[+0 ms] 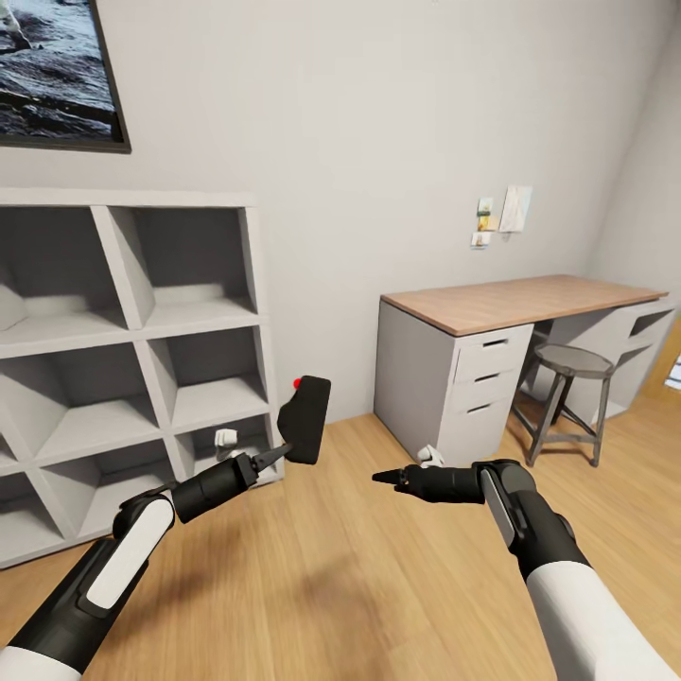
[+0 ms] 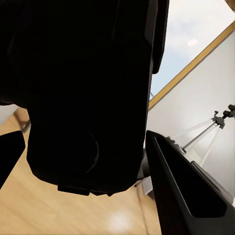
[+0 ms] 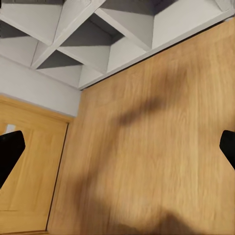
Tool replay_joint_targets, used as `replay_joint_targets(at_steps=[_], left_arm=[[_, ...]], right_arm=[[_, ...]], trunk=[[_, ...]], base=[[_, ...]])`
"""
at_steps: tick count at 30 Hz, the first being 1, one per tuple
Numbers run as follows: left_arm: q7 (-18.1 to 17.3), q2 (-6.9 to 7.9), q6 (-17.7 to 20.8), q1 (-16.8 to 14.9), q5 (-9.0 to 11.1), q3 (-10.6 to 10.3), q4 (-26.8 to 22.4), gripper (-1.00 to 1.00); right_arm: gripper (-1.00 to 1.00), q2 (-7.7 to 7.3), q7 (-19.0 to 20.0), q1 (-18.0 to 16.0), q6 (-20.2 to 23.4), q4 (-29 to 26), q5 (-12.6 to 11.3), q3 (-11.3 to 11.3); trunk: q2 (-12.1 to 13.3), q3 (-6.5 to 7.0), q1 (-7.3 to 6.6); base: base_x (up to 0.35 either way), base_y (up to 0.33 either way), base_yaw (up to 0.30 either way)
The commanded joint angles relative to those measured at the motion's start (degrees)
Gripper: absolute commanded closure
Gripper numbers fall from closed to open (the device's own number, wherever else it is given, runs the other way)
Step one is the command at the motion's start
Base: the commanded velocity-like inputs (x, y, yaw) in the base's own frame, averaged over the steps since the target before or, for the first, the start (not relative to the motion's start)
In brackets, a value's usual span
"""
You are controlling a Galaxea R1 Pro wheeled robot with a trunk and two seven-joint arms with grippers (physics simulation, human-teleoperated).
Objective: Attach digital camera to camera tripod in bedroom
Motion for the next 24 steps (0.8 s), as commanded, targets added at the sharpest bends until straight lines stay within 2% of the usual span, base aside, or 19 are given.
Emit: replay_joint_targets(at_steps=[1,24], left_arm=[[0.0,0.04,0.3,0.0,0.5,-0.1,0.0,1.0],[0.3,-0.08,0.3,0.0,0.7,0.1,1.2,1.0]], right_arm=[[-1.0,0.0,-0.1,0.0,0.4,0.0,-0.3,0.0],[-1.0,-0.39,-0.1,-0.1,0.5,0.0,-0.2,-0.1]], trunk=[[0.4,0.13,-0.24],[9.6,4.26,-5.29]], base=[[0.0,0.0,0.0],[0.0,0.0,0.0]])
